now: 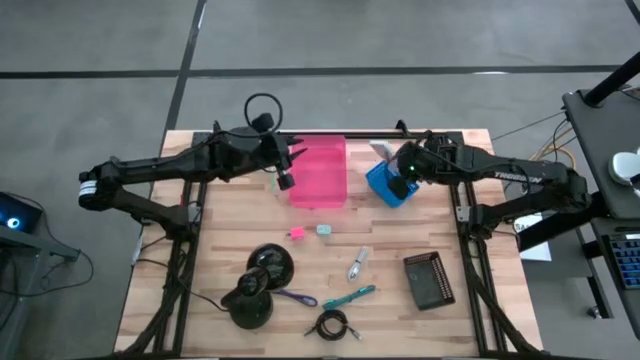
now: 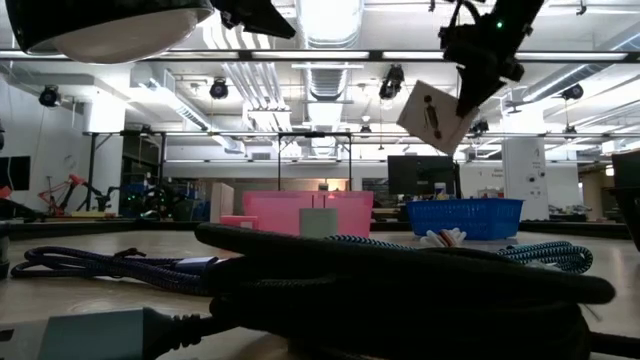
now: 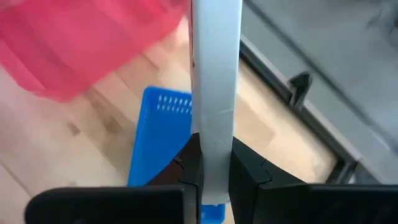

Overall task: Pick and place items into bin
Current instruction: Put the bottom card reader box into the blue bin

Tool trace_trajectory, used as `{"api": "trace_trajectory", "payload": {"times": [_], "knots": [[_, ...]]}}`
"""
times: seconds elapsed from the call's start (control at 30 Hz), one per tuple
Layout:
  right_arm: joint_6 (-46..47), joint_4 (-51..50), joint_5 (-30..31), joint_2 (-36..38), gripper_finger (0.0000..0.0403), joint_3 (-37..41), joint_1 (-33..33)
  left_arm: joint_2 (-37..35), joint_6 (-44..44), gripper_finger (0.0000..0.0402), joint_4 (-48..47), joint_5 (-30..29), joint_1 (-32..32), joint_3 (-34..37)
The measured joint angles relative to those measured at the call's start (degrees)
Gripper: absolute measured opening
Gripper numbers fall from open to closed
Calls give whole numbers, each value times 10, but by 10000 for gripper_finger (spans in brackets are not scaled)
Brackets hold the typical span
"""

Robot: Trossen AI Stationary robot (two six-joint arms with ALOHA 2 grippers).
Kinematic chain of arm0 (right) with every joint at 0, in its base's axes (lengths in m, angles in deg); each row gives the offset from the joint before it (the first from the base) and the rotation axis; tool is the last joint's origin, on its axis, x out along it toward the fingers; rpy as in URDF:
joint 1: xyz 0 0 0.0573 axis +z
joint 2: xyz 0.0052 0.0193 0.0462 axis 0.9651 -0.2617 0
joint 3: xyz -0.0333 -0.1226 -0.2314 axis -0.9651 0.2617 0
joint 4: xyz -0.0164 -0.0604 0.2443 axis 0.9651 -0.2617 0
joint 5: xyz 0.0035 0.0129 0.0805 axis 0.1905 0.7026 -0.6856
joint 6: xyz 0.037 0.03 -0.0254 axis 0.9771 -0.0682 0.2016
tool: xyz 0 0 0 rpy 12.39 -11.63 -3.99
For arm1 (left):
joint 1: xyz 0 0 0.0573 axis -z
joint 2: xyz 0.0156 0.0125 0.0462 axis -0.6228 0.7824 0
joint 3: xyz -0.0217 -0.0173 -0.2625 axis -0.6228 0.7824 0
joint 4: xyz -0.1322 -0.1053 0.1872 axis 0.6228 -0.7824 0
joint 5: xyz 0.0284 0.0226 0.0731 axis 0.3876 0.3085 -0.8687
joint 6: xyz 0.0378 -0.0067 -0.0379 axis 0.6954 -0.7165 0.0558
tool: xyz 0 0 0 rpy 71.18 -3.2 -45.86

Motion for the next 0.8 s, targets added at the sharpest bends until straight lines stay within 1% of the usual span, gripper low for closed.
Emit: {"api": "trace_trajectory", "payload": {"times": [0.1,0.2,0.33,0.5,0.67,0.73,0.8], "knots": [[3,0,-75,-13,32,11,-31,-1,0,82,0,0,0,0],[5,-5,-112,-29,32,16,-60,4,0,82,-1,0,0,0],[6,-35,-143,-60,32,19,-87,8,0,82,1,0,0,0],[6,-45,-184,-96,32,19,-108,12,1,83,-6,0,0,0],[5,-93,-191,-134,32,7,-121,16,1,83,-10,0,0,0],[5,-94,-195,-145,32,6,-127,17,1,83,-11,0,0,0],[3,-94,-211,-155,33,0,-130,18,1,83,-10,0,0,0]]}}
